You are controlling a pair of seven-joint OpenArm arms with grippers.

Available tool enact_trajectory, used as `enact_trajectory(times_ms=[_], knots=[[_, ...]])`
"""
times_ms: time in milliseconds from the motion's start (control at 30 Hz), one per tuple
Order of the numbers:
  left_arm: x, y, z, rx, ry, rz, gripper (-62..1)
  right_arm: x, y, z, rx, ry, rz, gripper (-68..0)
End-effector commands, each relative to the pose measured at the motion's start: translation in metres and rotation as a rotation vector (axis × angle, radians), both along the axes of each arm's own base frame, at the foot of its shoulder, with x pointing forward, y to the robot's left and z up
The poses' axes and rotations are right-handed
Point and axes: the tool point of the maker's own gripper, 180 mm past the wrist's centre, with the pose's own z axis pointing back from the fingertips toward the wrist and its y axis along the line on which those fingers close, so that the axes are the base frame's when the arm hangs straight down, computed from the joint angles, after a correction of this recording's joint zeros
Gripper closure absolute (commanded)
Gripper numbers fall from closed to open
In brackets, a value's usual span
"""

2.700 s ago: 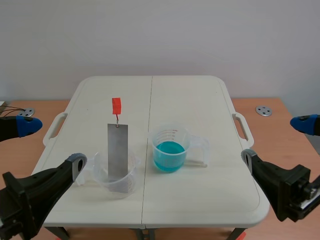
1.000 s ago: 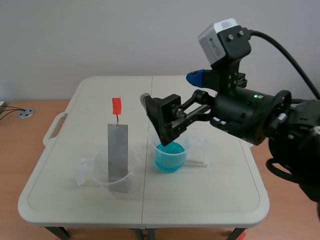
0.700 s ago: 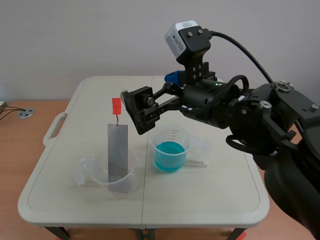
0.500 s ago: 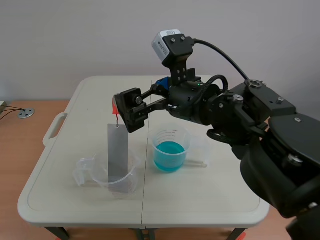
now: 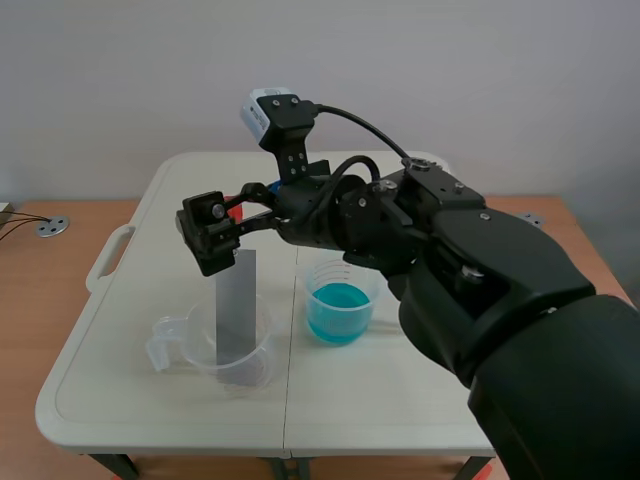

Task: Hold the metal plate by the orange handle, dip it into the blue solution, take it out and point at it, then put the plate back in the beaker on the left.
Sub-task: 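Lift the metal plate out of the left beaker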

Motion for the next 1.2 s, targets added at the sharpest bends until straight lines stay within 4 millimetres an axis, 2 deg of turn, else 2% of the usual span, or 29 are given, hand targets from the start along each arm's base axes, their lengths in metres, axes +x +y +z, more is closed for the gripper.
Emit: enact_trajectory(times_ms=[0,300,400,567,733,1167], knots=[[0.0021,0.0002,0.0034,-0.004,-0.011,-0.004,-2.8,0.0038,0.0094,0.0199,0.036,-0.046,0.017,-66.3],[0.0022,0.0002,0.0034,-0.004,-0.011,-0.004,-2.7,-0.0007,0.0147,0.0187,0.04,-0.027,0.034,-65.6],[0.0022,0.0002,0.0034,-0.004,-0.011,-0.004,-2.7,-0.0013,0.0147,0.0178,0.039,-0.019,0.035,-58.5],[0.0036,0.0002,0.0034,-0.004,-0.014,-0.004,-2.8,-0.0037,0.0144,0.0124,0.019,0.007,0.043,-53.0],[0.007,0.0005,0.0035,-0.002,-0.02,-0.005,-2.8,-0.0041,0.0147,0.0124,0.023,0.013,0.044,-41.8],[0.0072,0.0014,0.0024,0.004,-0.009,-0.005,-2.8,-0.0031,0.015,0.0151,0.035,0.004,0.04,-18.9]])
